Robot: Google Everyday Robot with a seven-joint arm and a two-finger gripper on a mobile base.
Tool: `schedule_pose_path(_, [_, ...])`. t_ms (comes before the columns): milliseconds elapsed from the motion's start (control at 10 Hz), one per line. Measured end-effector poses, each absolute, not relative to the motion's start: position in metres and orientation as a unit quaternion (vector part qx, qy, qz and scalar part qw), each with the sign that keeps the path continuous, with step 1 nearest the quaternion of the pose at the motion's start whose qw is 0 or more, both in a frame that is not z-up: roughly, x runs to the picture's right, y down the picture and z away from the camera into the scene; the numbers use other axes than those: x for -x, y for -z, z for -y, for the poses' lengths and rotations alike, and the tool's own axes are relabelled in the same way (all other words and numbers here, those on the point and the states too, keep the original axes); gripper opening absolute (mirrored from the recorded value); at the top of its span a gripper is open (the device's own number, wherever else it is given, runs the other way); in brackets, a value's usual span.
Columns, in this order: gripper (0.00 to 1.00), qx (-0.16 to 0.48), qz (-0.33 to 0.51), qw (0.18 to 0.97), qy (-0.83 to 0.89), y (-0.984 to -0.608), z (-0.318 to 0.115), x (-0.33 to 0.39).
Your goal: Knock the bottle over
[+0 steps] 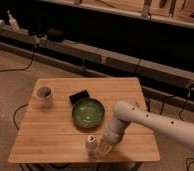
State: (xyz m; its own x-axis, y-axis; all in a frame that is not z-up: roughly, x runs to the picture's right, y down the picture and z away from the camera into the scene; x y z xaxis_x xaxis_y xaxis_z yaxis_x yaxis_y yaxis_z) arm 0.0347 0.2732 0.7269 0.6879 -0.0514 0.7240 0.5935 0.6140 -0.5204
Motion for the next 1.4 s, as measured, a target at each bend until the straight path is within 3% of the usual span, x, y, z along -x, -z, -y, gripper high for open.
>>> schedule_pose_path(200, [0.0, 0.335, 0.349, 0.864, 0.141, -0.753, -0.207, -0.03])
schedule_pose_path(500, [0.0, 0.296, 0.344, 0.885, 0.103, -0.758, -0.168, -0.041])
schedule_pose_path(700, [0.0, 0.325, 0.32, 0.879, 0.136, -0.745, -0.186, -0.051])
schedule_pose_path(1000, [0.0, 0.423, 0.278, 0.835, 0.214, -0.705, -0.232, -0.066])
schedule_pose_path(1400, [0.0, 0.498, 0.311, 0.768, 0.257, -0.668, -0.257, -0.042])
